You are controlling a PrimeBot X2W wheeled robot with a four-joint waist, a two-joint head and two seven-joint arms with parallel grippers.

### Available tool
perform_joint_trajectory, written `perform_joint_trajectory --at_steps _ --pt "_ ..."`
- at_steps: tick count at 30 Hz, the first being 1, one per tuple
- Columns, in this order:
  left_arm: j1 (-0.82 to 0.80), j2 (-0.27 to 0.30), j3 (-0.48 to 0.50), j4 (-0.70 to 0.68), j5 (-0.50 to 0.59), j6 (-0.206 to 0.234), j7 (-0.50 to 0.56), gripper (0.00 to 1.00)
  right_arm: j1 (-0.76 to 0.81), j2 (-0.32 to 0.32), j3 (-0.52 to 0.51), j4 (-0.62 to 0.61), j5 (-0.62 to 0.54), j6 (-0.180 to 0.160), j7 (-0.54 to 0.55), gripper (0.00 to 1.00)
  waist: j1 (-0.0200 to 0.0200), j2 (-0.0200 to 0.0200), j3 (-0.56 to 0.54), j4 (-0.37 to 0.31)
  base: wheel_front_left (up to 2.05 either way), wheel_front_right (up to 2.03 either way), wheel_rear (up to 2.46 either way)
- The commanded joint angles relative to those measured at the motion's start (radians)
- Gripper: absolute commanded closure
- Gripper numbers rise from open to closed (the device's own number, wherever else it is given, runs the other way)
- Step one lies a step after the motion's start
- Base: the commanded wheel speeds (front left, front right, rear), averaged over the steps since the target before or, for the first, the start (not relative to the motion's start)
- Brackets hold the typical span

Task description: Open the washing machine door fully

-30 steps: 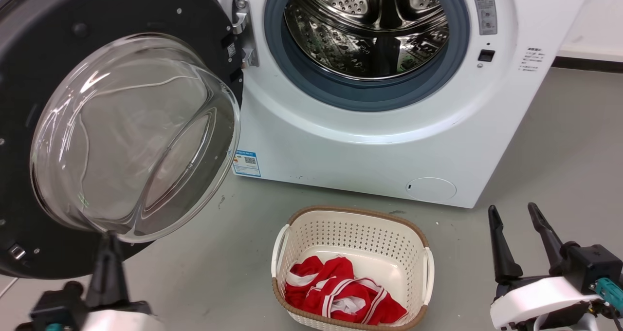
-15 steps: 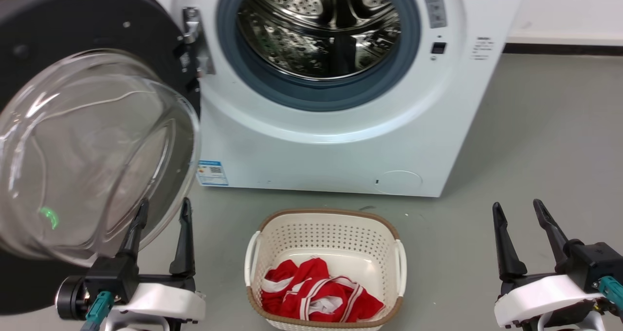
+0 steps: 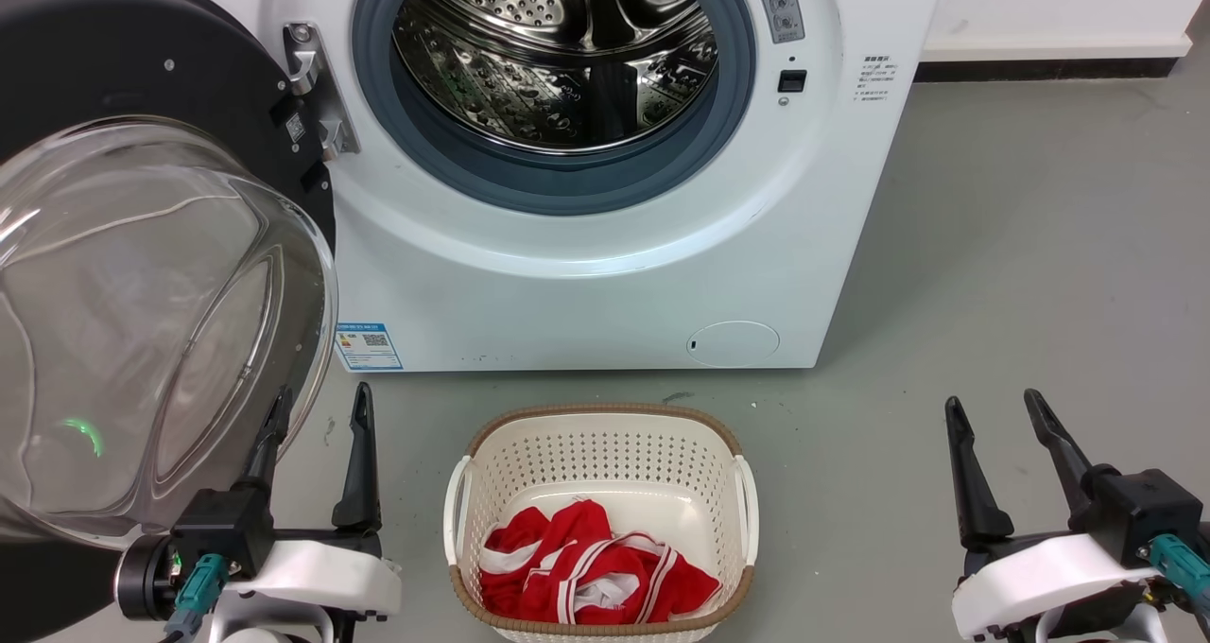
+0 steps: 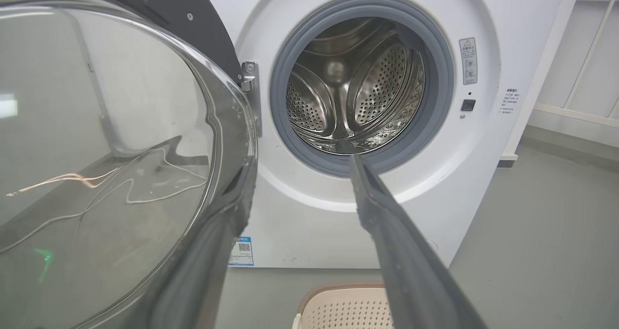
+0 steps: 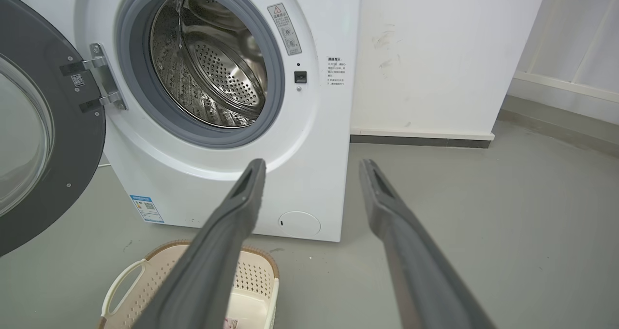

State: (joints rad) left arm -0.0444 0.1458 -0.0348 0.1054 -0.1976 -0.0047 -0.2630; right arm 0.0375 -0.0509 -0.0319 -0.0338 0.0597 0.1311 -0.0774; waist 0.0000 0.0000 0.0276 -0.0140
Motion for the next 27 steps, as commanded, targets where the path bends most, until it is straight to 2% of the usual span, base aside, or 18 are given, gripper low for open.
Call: perform_joint_trajectory --at_steps 1,27 --pt "-0.007 -0.002 0.003 0.005 -0.001 0.004 -0.002 0.0 0.003 0.002 0.002 0.001 0.0 -0.001 -0.001 0.0 0.0 0.0 0.0 0.001 0.0 0.0 0.0" --pt "-0.01 -0.015 0.026 0.021 0.009 -0.02 -0.002 0.0 -0.009 0.002 0.008 0.015 0.013 -0.001 -0.005 0.0 0.0 0.0 -0.002 0.006 0.0 0.0 0.0"
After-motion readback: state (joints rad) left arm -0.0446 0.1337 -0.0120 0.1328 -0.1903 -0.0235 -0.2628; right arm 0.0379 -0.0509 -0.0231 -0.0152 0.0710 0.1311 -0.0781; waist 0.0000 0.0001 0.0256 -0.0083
